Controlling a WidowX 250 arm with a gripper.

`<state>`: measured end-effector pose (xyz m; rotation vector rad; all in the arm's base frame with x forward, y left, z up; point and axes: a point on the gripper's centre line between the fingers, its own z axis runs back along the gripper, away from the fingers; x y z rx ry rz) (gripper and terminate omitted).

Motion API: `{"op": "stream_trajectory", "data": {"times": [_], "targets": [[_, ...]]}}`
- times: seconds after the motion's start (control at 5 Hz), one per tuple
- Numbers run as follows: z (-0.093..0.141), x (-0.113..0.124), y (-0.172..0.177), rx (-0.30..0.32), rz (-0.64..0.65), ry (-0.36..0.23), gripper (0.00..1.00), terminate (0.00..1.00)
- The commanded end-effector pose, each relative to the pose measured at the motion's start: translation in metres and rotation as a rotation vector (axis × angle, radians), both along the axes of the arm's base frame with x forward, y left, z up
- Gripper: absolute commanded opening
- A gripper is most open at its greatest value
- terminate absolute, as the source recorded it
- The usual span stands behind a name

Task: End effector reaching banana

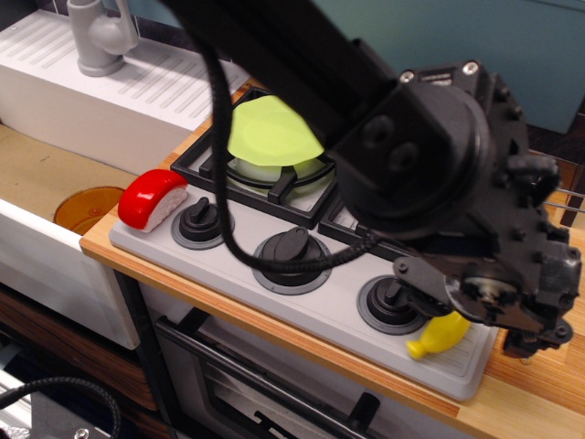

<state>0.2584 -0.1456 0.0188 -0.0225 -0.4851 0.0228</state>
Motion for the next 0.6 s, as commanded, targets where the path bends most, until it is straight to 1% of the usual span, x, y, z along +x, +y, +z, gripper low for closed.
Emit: {"op": "stream_trajectory", "data": {"times": [0.0, 0.2, 0.4], "targets": [[-0.0027, 0.0062, 0.0, -0.005, 0.033, 0.001, 1.0, 0.0], [-0.0027, 0.0062, 0.0, -0.005, 0.033, 0.001, 1.0, 0.0], [-0.0027, 0.0062, 0.0, -0.005, 0.033, 0.001, 1.0, 1.0]]}}
